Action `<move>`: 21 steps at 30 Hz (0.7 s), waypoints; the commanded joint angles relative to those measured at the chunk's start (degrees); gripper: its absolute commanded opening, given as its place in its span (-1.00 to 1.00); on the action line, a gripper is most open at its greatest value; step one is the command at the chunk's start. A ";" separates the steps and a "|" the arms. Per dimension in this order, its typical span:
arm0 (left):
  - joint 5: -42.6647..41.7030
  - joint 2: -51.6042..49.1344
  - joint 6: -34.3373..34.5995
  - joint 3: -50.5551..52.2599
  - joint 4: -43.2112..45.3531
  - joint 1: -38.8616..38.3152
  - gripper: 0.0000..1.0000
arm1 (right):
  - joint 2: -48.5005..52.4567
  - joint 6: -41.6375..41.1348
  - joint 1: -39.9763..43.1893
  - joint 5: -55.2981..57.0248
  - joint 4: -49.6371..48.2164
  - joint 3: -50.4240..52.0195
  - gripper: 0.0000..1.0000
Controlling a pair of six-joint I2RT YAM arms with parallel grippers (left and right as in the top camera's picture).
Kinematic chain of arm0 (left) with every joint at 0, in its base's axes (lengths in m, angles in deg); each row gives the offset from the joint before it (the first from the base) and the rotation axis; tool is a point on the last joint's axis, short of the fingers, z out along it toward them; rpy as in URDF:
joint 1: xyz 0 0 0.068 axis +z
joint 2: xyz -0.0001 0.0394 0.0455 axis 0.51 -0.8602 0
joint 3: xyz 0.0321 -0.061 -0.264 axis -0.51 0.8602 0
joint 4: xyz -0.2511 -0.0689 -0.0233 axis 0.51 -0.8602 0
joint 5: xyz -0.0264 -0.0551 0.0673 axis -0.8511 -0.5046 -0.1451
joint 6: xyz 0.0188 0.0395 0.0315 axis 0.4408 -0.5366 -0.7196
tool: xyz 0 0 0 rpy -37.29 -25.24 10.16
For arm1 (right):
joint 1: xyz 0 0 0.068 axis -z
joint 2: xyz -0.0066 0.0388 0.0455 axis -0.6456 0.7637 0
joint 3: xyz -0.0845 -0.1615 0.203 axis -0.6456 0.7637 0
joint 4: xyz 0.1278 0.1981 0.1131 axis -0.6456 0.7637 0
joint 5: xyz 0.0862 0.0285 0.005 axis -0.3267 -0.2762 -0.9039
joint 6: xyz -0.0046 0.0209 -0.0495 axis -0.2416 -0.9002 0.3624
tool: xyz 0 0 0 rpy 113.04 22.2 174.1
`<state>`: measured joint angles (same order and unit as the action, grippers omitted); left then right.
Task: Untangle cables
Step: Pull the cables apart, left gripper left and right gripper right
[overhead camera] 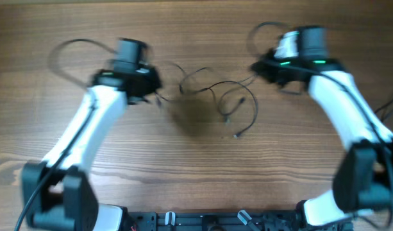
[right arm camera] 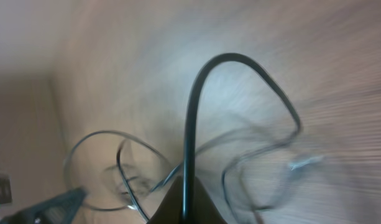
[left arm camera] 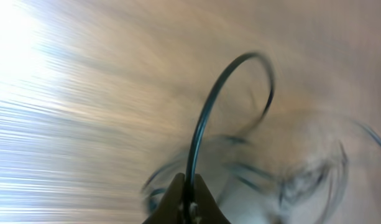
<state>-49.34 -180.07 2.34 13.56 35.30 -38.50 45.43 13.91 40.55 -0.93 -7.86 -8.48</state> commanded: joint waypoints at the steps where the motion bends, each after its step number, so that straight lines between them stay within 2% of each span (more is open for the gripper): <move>1: 2.40 2.56 1.25 0.17 -2.21 10.54 -0.92 | -13.79 4.02 11.67 -1.57 2.21 -0.17 -0.91; 4: 1.29 2.36 1.25 0.17 -3.52 15.80 -0.92 | -24.76 11.52 19.41 2.84 2.84 -0.17 -0.91; 6: 0.94 2.36 2.25 0.17 -3.34 16.41 -0.91 | -29.55 12.46 20.41 13.75 4.74 -0.17 -0.92; 9: 0.98 2.32 2.34 0.17 -3.28 16.37 -0.92 | -30.42 12.59 20.41 17.79 7.04 -0.17 -0.92; 12: 0.22 2.32 2.34 0.17 -3.54 16.31 -0.92 | -28.33 13.29 20.06 13.27 7.80 -0.17 -0.91; 15: -0.17 2.32 2.32 0.17 -4.44 16.31 -0.92 | -26.88 19.06 19.69 10.43 6.38 -0.17 -0.91; 17: -3.85 2.32 2.25 0.17 -4.31 16.31 -0.92 | -26.36 25.86 17.99 0.00 7.96 -0.15 -0.91; 18: -8.02 2.32 1.55 0.17 -3.82 16.20 -0.92 | -25.75 27.06 16.04 -0.90 9.66 -0.15 -0.81; 19: -12.13 2.32 -1.11 0.22 -2.89 15.58 -0.92 | -24.72 28.00 13.88 1.05 11.15 0.00 -0.60; 20: -14.58 2.32 -3.56 0.22 -2.12 14.62 -0.92 | -22.88 27.21 11.65 6.56 12.55 0.07 -0.54; 21: -15.50 2.32 -5.40 0.22 -1.75 13.42 -0.92 | -20.13 24.68 9.75 12.79 13.49 0.07 -0.33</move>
<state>-56.86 -177.58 2.58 13.56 32.54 -22.72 20.29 38.23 54.01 3.85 4.03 -8.50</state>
